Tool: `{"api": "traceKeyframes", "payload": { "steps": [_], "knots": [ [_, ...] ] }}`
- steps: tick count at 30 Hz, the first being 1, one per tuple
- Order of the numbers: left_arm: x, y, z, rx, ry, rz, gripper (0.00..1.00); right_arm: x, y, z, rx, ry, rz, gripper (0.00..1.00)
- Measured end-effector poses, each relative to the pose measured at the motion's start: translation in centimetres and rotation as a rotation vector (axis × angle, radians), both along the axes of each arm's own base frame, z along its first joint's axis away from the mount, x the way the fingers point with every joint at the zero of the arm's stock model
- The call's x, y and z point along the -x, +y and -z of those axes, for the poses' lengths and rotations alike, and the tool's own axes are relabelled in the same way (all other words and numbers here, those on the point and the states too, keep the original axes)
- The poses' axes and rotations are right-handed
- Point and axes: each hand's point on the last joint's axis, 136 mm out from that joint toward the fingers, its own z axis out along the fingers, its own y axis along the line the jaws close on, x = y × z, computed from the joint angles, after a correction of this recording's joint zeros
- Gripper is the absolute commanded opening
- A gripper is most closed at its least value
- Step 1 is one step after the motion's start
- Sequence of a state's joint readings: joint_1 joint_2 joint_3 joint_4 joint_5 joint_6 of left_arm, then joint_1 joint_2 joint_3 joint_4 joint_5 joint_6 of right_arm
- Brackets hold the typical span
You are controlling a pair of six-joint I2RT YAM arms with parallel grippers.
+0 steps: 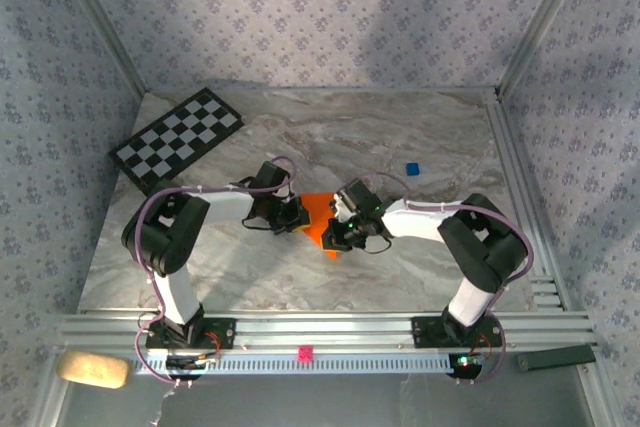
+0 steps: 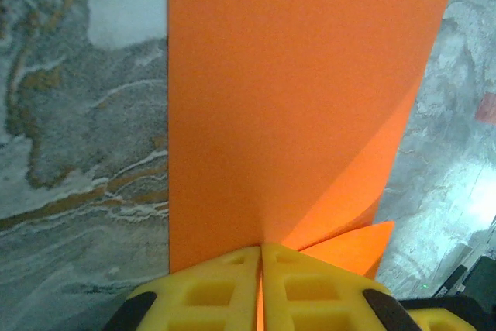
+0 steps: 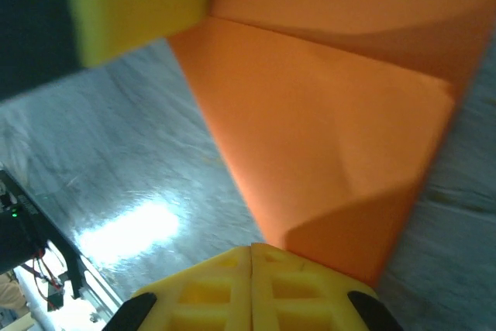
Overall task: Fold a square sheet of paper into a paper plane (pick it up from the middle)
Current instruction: Third fold the triangle at the center of the table.
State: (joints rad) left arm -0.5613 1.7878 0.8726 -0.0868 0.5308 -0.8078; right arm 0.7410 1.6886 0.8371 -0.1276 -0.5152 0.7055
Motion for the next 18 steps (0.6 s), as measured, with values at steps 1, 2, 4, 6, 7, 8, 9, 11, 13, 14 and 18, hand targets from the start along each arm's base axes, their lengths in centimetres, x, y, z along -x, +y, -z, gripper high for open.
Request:
{"api": "traceKeyframes", "payload": {
  "steps": [1, 2, 4, 6, 7, 8, 9, 11, 13, 14, 18],
  "knots": [
    [0.0, 0.0, 0.0, 0.0, -0.002, 0.002, 0.09, -0.3, 0.5, -0.5, -0.011, -0.012, -0.006, 0.07],
    [0.0, 0.0, 0.0, -0.001, -0.003, 0.003, 0.09, -0.6, 1.0, -1.1, -0.022, -0.027, -0.012, 0.08],
    [-0.1, 0.1, 0.0, 0.0, -0.005, 0.003, 0.09, -1.4, 1.9, -1.7, -0.036, -0.047, -0.016, 0.08],
    [-0.1, 0.1, 0.0, 0.0, -0.006, 0.005, 0.09, -2.1, 2.5, -1.6, -0.038, -0.056, -0.015, 0.08],
    [-0.1, 0.1, 0.0, 0.0, -0.007, 0.006, 0.09, -2.3, 2.7, -1.3, -0.035, -0.057, -0.014, 0.08],
    [0.0, 0.1, 0.0, 0.0, -0.007, 0.008, 0.09, -2.4, 2.7, -0.8, -0.027, -0.051, -0.013, 0.08],
    [-0.1, 0.1, 0.0, 0.0, -0.008, 0.008, 0.09, -2.4, 2.7, -0.2, -0.019, -0.044, -0.012, 0.08],
    [0.0, 0.1, 0.0, 0.0, -0.008, 0.009, 0.09, -2.3, 2.4, 1.1, 0.009, -0.024, -0.008, 0.08],
    [-0.1, 0.1, 0.0, 0.0, -0.009, 0.009, 0.09, -2.2, 2.2, 1.6, 0.012, -0.019, -0.006, 0.09],
    [-0.1, 0.1, 0.0, -0.001, -0.009, 0.008, 0.08, -2.1, 2.2, 1.6, 0.008, -0.024, -0.006, 0.09],
    [-0.1, 0.1, 0.0, 0.0, -0.008, 0.008, 0.08, -1.5, 1.6, 1.4, -0.005, -0.036, -0.003, 0.09]
  ]
}}
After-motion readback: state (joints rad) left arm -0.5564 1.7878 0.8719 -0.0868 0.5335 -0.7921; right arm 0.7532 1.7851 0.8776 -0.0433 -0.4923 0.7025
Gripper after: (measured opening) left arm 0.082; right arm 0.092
